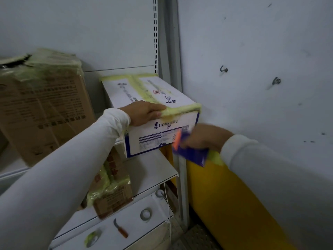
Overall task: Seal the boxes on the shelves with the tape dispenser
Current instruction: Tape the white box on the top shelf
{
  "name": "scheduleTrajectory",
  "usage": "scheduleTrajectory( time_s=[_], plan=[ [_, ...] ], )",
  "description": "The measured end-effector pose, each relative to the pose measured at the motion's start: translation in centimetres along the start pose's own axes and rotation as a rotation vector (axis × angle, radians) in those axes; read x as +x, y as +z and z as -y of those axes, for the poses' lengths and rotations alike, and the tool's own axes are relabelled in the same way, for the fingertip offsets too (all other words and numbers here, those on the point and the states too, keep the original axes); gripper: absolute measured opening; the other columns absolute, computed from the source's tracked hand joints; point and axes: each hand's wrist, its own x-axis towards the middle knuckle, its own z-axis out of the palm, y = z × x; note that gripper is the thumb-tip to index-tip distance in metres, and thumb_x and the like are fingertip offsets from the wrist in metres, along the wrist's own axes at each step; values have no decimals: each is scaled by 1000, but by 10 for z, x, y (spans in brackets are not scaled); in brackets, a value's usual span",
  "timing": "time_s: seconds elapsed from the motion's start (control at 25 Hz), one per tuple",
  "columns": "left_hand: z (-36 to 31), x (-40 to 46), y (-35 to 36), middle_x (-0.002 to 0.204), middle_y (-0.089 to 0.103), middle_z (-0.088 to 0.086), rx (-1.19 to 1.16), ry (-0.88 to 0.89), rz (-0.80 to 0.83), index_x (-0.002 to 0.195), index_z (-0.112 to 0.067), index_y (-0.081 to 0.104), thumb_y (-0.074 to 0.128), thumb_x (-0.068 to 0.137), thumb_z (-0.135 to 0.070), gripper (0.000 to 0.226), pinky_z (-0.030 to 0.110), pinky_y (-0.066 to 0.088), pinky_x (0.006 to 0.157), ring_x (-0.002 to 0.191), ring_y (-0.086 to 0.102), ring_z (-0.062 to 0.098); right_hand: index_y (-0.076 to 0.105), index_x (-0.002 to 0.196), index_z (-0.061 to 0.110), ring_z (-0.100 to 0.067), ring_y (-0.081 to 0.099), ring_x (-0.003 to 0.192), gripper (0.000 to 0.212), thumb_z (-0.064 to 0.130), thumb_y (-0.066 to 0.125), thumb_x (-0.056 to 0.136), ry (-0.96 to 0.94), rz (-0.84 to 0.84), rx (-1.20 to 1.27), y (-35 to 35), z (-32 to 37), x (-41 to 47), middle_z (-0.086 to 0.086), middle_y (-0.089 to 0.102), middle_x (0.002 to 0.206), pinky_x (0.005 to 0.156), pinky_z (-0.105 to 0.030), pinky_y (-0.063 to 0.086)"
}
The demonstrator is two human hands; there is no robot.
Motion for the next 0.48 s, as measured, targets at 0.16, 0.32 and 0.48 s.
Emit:
scheduleTrajectory(
  time_s=[0.16,0.32,0.48],
  plan=[
    [11,-5,-6,149,40,0,-21,-11,22,144,-33,36,36,100,-42,45,33,22,111,135,37,24,55,77,15,-13,57,66,37,49,59,92,223,170,79,64,-68,-25,-1,58,75,52,-19,38],
    [-2,5,1,147,41,-3,75,-71,-84,141,-32,38,39,93,-56,54,37,30,106,131,41,22,51,64,15,-11,53,50,46,51,62,90,-12,-68,401,56,-70,-16,-1,58,61,47,-18,36],
    [-18,11,14,114,59,2,321,-180,-202,113,-23,54,35,74,-82,73,37,44,77,97,57,25,58,69,16,-7,60,51,41,51,63,89,-173,-164,516,34,-55,-13,1,65,62,49,-18,41]
  ],
)
